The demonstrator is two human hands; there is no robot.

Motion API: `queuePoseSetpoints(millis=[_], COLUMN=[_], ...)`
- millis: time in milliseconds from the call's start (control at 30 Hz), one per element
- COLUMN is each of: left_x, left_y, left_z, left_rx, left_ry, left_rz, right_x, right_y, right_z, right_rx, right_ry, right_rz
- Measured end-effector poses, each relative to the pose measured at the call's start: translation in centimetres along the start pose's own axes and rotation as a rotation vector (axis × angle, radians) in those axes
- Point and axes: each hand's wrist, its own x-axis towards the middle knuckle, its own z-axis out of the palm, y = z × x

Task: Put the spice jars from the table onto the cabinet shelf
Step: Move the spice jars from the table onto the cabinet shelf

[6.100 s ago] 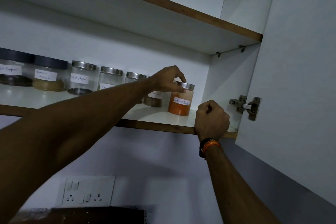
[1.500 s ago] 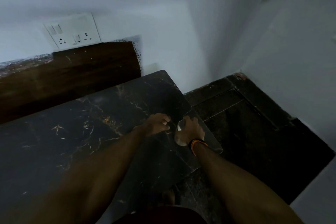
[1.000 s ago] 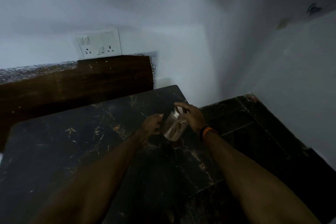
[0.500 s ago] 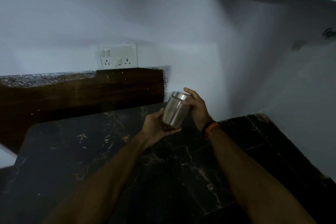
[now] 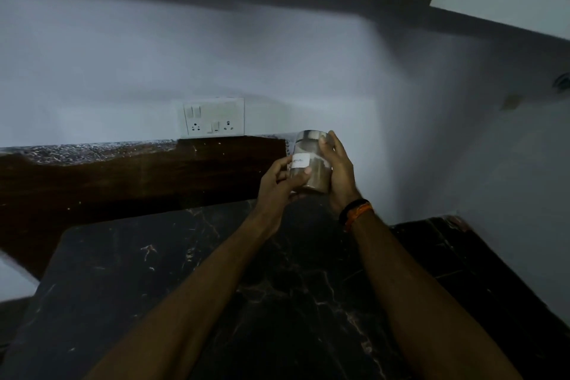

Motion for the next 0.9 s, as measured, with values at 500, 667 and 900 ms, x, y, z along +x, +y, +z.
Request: queuePoseSetpoints(millis=[500, 667, 900], left_x=[1.3, 2.7, 5.3], left_y=[6.1, 9.1, 13.9], left_z=[-1.2, -0.1, 1.7], left_rx=[0.136, 0.215, 0.282], left_ry=[-0.235, -0.238, -0.301], left_rz=[0.124, 0.184, 0.287], right_x=[-0.1, 0.6, 1.5], right_y=[-4.1, -8.1, -14.3], right_z=[1.5, 2.6, 3.9], right_rx=[0.085, -0.053, -0.108], right_ry=[-0.075, -0.117, -0.117], right_rz=[0.012, -0.102, -0.254])
